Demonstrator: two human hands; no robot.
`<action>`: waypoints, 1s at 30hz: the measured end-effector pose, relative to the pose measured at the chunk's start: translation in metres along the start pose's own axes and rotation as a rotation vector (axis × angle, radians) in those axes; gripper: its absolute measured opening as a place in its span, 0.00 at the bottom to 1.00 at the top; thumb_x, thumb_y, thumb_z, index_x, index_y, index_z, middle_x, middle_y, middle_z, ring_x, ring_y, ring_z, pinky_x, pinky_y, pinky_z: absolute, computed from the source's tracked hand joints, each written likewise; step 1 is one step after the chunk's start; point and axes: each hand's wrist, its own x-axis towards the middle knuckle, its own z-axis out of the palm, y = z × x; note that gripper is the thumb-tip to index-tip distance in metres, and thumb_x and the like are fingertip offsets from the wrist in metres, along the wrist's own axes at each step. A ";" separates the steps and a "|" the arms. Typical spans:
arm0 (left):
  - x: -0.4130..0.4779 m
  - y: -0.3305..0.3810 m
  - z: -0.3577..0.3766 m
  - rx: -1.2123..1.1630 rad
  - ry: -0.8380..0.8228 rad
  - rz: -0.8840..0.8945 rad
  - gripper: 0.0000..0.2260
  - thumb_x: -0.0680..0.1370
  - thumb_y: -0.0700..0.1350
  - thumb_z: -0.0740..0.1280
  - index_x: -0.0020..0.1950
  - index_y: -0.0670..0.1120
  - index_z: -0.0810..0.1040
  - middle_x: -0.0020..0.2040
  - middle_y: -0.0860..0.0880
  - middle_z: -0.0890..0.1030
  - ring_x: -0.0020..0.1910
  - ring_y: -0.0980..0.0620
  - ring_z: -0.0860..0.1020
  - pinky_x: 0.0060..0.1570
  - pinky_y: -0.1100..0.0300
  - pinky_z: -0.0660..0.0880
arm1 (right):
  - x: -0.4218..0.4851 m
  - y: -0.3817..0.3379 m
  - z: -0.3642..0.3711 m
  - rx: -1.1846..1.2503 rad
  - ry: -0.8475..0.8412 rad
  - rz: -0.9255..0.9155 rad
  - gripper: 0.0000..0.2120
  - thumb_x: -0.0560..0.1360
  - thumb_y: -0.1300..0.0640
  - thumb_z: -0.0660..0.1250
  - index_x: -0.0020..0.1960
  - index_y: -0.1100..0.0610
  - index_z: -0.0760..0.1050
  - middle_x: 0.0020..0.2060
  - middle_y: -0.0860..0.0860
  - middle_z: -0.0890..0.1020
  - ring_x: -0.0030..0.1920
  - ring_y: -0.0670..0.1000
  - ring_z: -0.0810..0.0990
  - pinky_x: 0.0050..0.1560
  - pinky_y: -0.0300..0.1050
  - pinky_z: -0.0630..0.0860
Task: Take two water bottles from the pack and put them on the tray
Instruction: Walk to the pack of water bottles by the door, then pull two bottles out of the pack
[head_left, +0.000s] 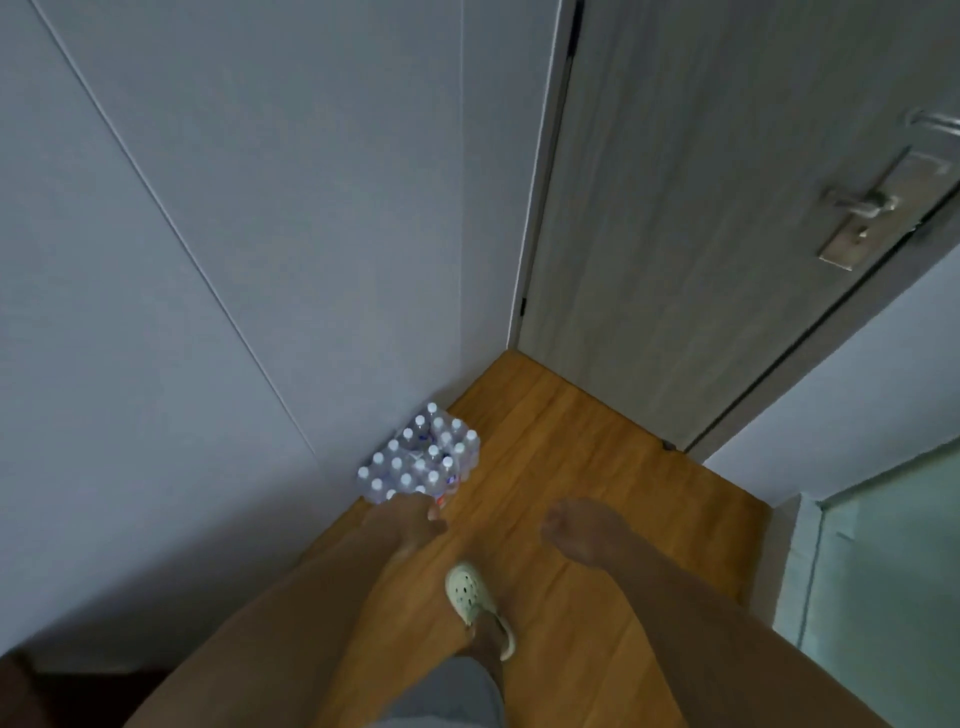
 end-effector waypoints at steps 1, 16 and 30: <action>0.011 0.002 -0.003 -0.032 0.013 -0.003 0.12 0.80 0.52 0.67 0.60 0.47 0.80 0.59 0.49 0.80 0.59 0.50 0.78 0.53 0.61 0.71 | 0.015 0.001 -0.012 -0.012 0.002 0.001 0.14 0.79 0.39 0.57 0.50 0.46 0.77 0.54 0.47 0.79 0.60 0.54 0.76 0.61 0.52 0.72; 0.183 0.026 -0.045 -0.387 0.044 -0.318 0.16 0.80 0.54 0.64 0.61 0.45 0.81 0.61 0.46 0.81 0.62 0.46 0.79 0.59 0.55 0.75 | 0.242 0.006 -0.152 -0.210 -0.166 -0.240 0.19 0.77 0.42 0.57 0.55 0.53 0.79 0.51 0.48 0.82 0.50 0.50 0.80 0.49 0.47 0.76; 0.316 0.045 -0.005 -0.628 0.141 -0.604 0.16 0.80 0.57 0.65 0.63 0.50 0.79 0.61 0.48 0.81 0.58 0.51 0.79 0.57 0.54 0.76 | 0.450 0.035 -0.118 -0.444 -0.328 -0.492 0.15 0.79 0.45 0.58 0.57 0.50 0.79 0.42 0.42 0.79 0.41 0.41 0.77 0.39 0.37 0.72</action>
